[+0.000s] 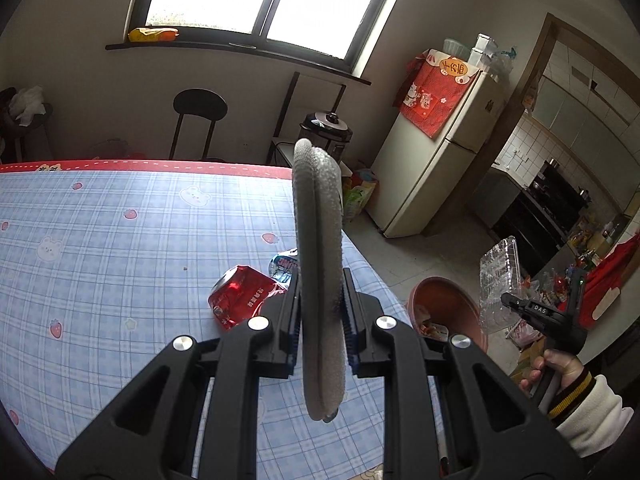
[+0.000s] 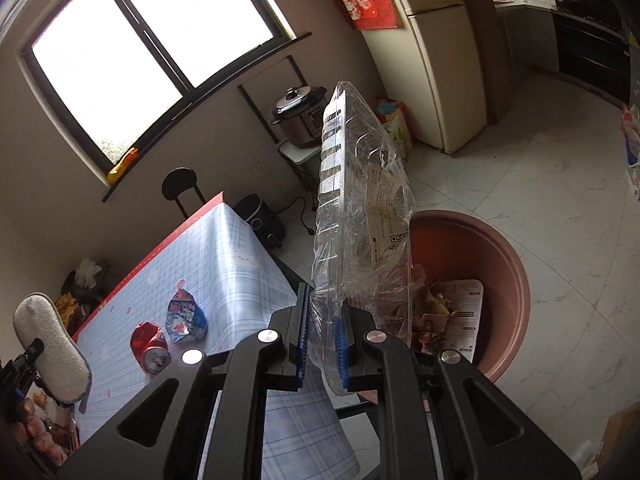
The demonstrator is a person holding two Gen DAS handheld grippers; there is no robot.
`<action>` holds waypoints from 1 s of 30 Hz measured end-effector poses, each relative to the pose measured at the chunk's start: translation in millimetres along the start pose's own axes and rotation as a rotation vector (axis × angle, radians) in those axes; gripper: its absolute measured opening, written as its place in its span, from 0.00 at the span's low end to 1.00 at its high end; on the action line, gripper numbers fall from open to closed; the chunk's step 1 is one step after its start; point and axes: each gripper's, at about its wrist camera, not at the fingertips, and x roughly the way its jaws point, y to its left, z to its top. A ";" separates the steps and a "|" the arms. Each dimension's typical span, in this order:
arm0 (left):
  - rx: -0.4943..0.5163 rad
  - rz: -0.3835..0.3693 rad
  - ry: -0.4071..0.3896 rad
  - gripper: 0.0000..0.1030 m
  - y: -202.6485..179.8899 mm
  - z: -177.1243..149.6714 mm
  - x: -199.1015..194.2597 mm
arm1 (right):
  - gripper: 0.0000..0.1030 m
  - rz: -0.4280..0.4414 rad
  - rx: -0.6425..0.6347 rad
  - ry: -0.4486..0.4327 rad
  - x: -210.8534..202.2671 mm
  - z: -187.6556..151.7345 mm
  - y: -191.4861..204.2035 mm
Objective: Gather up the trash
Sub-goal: 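Release the container into the bin with the right tool while the left tool drops the sponge in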
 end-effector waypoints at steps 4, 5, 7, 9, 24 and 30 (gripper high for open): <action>0.009 -0.003 0.005 0.21 -5.9 -0.8 2.6 | 0.33 -0.013 0.025 0.005 5.9 3.1 -10.1; 0.013 -0.005 0.007 0.21 -7.7 -1.0 3.7 | 0.51 -0.020 0.030 -0.004 5.2 4.0 -10.7; 0.021 -0.012 0.011 0.21 -11.0 -0.9 6.0 | 0.65 -0.018 0.039 -0.022 0.6 5.4 -14.8; 0.030 -0.020 0.013 0.21 -15.6 0.1 9.3 | 0.74 -0.031 0.041 -0.023 -4.1 6.6 -17.3; 0.190 -0.186 0.077 0.21 -116.2 -0.1 69.5 | 0.95 -0.186 -0.041 -0.064 -63.8 6.6 -36.7; 0.270 -0.281 0.111 0.21 -183.8 -11.0 111.3 | 0.95 -0.197 -0.050 -0.066 -82.7 4.8 -51.3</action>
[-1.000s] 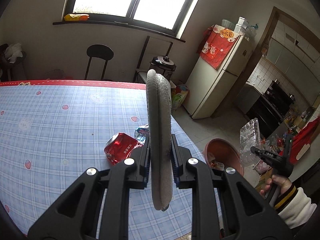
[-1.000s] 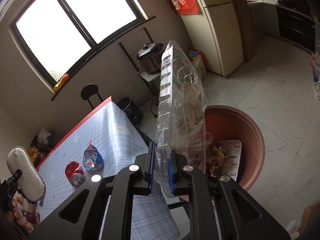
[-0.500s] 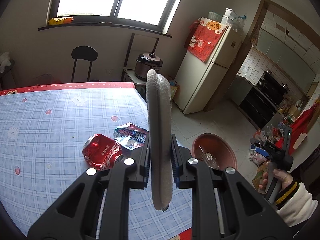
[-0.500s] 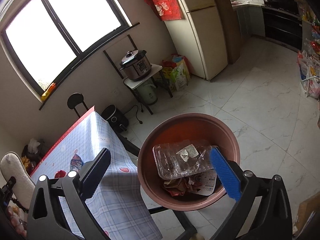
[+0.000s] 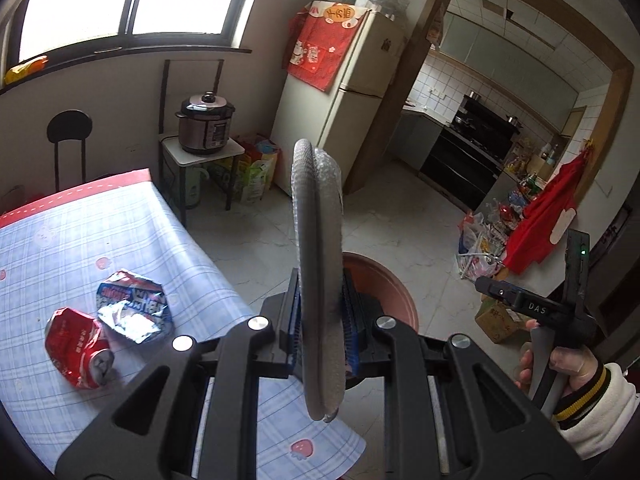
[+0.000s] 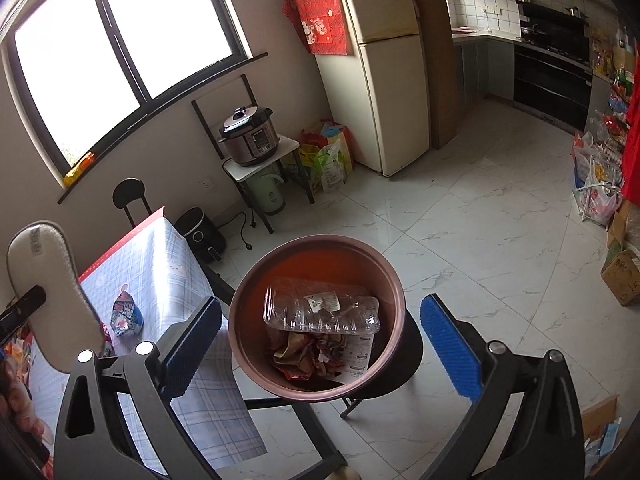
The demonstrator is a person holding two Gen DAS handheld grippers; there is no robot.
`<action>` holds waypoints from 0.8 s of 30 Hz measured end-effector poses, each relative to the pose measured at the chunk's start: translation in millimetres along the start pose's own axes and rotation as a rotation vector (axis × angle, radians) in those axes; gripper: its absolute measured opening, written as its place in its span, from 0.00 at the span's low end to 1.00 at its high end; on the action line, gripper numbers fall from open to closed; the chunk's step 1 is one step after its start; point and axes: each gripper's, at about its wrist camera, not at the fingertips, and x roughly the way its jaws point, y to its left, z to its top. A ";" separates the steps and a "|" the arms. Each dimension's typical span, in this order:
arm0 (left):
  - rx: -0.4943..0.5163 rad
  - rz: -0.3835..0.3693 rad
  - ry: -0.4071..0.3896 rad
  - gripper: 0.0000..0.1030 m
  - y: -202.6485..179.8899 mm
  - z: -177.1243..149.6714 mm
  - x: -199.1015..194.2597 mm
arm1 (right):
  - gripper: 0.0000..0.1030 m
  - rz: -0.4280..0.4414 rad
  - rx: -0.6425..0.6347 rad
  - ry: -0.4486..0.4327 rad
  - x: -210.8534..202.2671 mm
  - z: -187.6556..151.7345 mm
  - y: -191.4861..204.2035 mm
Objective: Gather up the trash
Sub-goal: 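Release the container into the bin with the right tool while the left tool drops the sponge in, then move both tools back to the table over the red can and wrapper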
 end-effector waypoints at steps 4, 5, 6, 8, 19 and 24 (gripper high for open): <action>0.054 -0.067 0.022 0.21 -36.9 10.0 43.5 | 0.95 -0.009 0.018 -0.001 -7.8 -2.4 -17.1; 0.070 -0.082 0.026 0.21 -46.1 13.2 53.3 | 0.95 -0.014 0.025 -0.003 -9.8 -3.4 -22.1; 0.086 -0.093 0.029 0.21 -54.7 16.1 61.8 | 0.95 -0.019 0.032 -0.005 -11.4 -4.2 -26.9; 0.121 -0.113 0.027 0.23 -70.7 23.6 76.1 | 0.95 -0.029 0.049 -0.008 -14.2 -5.9 -36.4; 0.158 -0.070 -0.060 0.78 -61.6 40.9 61.5 | 0.95 -0.034 0.084 -0.018 -15.3 -8.9 -45.1; 0.128 0.033 -0.080 0.90 -23.5 37.1 30.3 | 0.95 -0.005 0.061 -0.027 -12.8 -3.5 -23.9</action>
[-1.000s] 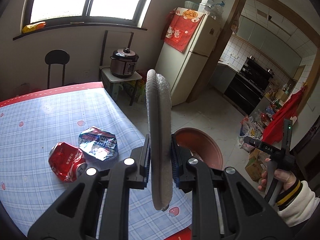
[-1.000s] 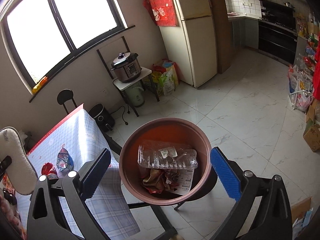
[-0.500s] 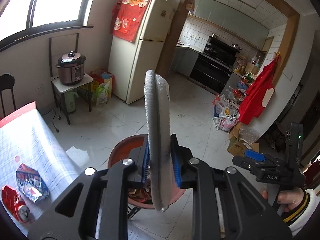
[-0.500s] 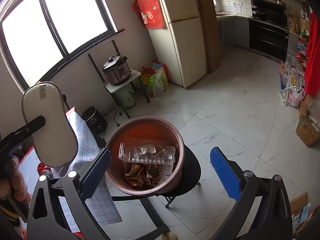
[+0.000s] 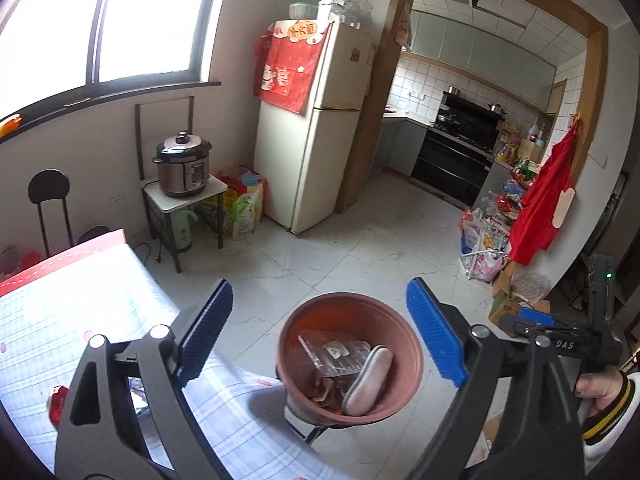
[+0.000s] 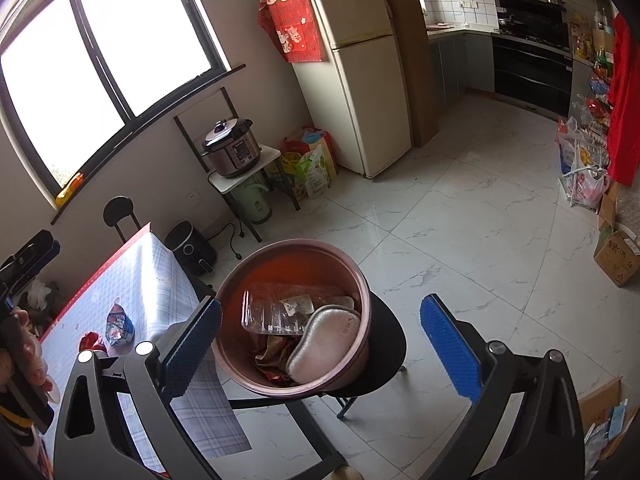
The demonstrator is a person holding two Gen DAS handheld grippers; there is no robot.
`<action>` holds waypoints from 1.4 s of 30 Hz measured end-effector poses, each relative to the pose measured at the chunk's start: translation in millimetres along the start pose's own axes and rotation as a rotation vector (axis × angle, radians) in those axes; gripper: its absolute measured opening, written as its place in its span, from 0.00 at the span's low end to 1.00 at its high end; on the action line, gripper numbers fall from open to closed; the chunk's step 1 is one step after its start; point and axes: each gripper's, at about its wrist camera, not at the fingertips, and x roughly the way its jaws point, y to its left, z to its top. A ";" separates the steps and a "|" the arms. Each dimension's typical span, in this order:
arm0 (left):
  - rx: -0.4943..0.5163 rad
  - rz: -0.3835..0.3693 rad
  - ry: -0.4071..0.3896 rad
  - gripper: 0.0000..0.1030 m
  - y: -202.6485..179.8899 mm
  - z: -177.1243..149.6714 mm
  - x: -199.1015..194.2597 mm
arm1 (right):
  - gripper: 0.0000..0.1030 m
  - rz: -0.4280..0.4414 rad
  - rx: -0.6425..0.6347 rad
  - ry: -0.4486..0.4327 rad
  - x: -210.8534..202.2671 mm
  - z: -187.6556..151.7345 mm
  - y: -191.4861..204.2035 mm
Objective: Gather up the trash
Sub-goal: 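Move both tools back to the table over the red can and wrapper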
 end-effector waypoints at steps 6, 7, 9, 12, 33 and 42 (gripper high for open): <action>-0.078 0.144 -0.014 0.94 63.2 -12.3 -47.8 | 0.95 0.048 -0.040 -0.001 5.1 2.0 41.2; -0.090 0.172 -0.011 0.94 75.9 -15.4 -55.9 | 0.95 0.058 -0.048 0.002 6.1 1.7 48.5; -0.111 0.237 -0.005 0.94 99.7 -22.9 -72.9 | 0.95 0.076 -0.067 0.007 9.4 0.1 65.6; -0.157 0.315 0.001 0.94 138.6 -34.5 -99.7 | 0.95 0.104 -0.093 0.020 14.8 -3.2 92.3; -0.590 0.305 0.211 0.79 294.2 -171.3 -97.5 | 0.95 0.142 -0.277 0.147 50.0 -39.5 227.3; -0.585 0.230 0.213 0.75 314.8 -177.7 -49.2 | 0.95 0.092 -0.312 0.184 68.0 -47.1 249.4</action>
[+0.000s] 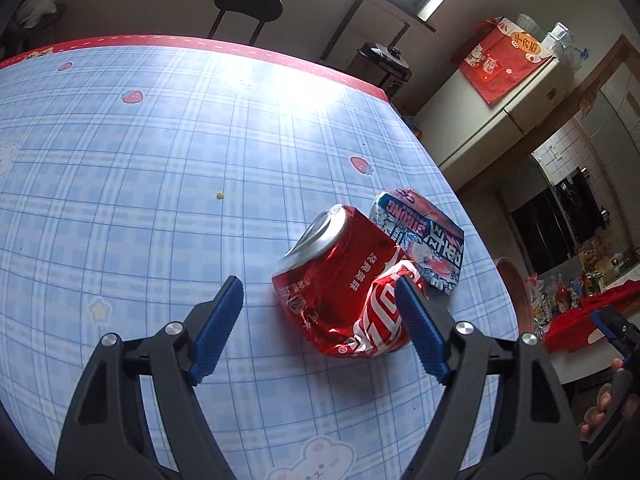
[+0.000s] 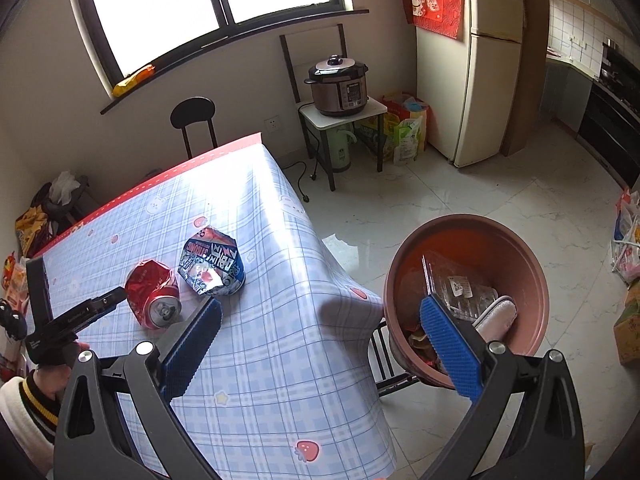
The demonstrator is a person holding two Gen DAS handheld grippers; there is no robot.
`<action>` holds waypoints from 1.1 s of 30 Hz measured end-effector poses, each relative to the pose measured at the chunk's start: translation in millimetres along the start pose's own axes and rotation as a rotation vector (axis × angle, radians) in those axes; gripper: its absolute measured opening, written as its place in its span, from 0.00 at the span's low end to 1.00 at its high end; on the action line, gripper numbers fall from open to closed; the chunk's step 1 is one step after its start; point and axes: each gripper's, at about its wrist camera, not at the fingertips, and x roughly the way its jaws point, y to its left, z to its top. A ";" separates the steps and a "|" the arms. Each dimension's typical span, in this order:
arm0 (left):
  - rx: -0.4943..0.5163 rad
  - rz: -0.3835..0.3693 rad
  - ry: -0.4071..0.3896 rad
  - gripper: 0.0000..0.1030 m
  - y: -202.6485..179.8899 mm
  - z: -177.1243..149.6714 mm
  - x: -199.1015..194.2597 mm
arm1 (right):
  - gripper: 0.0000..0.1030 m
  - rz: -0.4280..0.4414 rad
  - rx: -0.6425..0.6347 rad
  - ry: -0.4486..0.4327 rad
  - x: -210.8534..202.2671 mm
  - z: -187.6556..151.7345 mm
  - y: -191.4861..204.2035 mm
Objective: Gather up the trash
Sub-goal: 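Move both tools back to the table over the red can and wrapper, then grasp the crushed red cola can with the left tool while the right tool grasps the blue-white snack wrapper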
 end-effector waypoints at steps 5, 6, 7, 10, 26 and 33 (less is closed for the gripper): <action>0.074 0.013 0.008 0.74 -4.9 11.7 22.8 | 0.95 0.006 -0.012 0.021 11.0 2.4 9.3; 0.078 0.021 0.013 0.73 -4.2 14.0 27.1 | 0.95 0.016 -0.018 0.026 13.7 2.7 11.4; 0.080 0.027 0.018 0.67 -3.4 16.0 31.5 | 0.95 0.025 -0.022 0.033 16.5 3.1 13.0; 0.067 0.015 0.032 0.63 -1.3 20.8 41.1 | 0.95 0.050 -0.035 0.054 27.0 4.3 18.9; 0.056 0.013 0.000 0.42 34.0 3.0 4.8 | 0.95 0.132 -0.451 0.205 125.5 20.6 116.1; 0.002 0.053 -0.027 0.41 62.4 -14.1 -25.7 | 0.95 0.110 -0.808 0.257 168.4 11.8 173.5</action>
